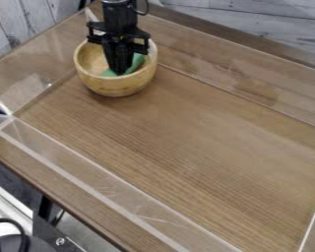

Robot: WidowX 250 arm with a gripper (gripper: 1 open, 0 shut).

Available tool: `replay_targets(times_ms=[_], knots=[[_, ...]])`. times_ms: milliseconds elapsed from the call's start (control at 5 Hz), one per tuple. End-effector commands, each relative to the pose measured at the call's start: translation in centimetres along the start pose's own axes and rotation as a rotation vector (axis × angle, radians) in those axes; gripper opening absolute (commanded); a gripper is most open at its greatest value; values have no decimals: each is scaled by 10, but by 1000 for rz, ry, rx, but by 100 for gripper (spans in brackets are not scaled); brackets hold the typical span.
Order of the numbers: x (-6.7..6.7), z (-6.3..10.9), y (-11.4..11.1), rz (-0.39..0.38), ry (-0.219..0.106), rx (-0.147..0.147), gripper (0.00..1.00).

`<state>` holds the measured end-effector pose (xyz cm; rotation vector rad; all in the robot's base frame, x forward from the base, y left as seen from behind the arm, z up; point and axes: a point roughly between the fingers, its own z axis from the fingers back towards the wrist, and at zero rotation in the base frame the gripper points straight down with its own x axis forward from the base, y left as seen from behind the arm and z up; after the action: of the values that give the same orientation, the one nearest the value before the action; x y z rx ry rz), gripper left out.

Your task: Remove the green block from inside the brown bowl and put it on the table

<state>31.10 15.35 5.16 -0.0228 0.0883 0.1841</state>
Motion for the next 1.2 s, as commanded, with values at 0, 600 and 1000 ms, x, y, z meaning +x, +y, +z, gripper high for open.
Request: replay_targets(times_ms=[0,600,1000], knots=[[1,47,2,4,-125,17,0],[-19,114,-71,-172,-239,-45,0],[-28,107,-134,-329,-208,-73,0]])
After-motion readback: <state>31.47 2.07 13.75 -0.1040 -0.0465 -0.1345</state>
